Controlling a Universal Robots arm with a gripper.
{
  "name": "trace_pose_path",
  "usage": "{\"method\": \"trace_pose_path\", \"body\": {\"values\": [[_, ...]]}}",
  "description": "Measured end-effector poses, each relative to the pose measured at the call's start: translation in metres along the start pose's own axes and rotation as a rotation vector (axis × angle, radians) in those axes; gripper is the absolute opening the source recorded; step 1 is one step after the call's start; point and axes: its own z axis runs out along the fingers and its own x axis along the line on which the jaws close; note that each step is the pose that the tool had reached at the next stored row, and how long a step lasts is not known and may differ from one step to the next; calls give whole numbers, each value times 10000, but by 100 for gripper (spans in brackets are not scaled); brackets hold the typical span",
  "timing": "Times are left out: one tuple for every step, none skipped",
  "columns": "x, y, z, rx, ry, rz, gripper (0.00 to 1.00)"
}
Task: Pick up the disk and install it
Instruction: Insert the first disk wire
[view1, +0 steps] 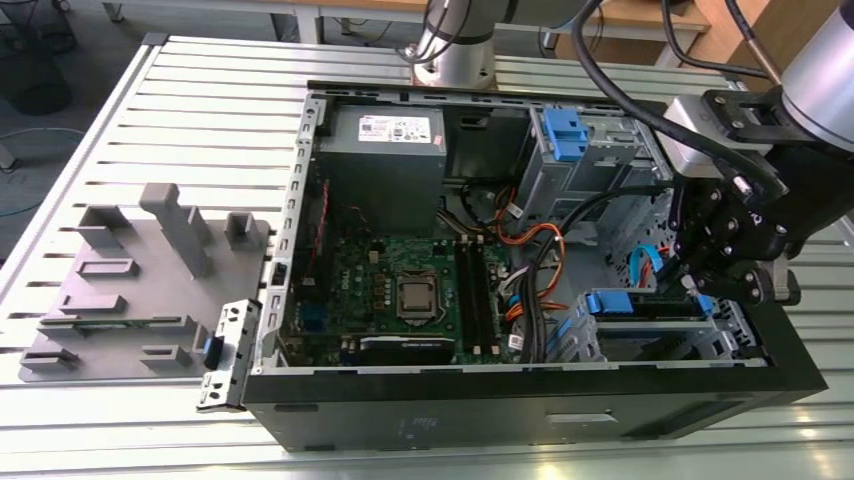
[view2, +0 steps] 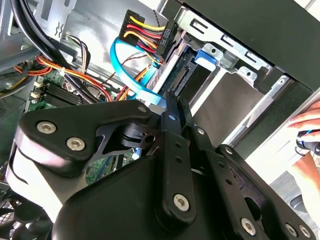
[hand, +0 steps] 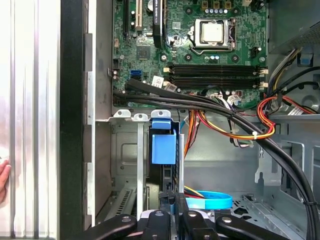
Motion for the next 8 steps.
{"method": "trace_pose_path", "body": {"values": [[0, 0, 1, 2, 0, 0, 16], [0, 1, 10, 11, -5, 0, 16], [0, 3, 21, 34, -4, 2, 16], [0, 5, 28, 61, -2, 1, 16], [0, 5, 30, 74, 0, 0, 16], [0, 5, 30, 74, 1, 0, 16], [0, 5, 30, 75, 2, -1, 16], [0, 5, 31, 75, 1, -1, 16]]}}
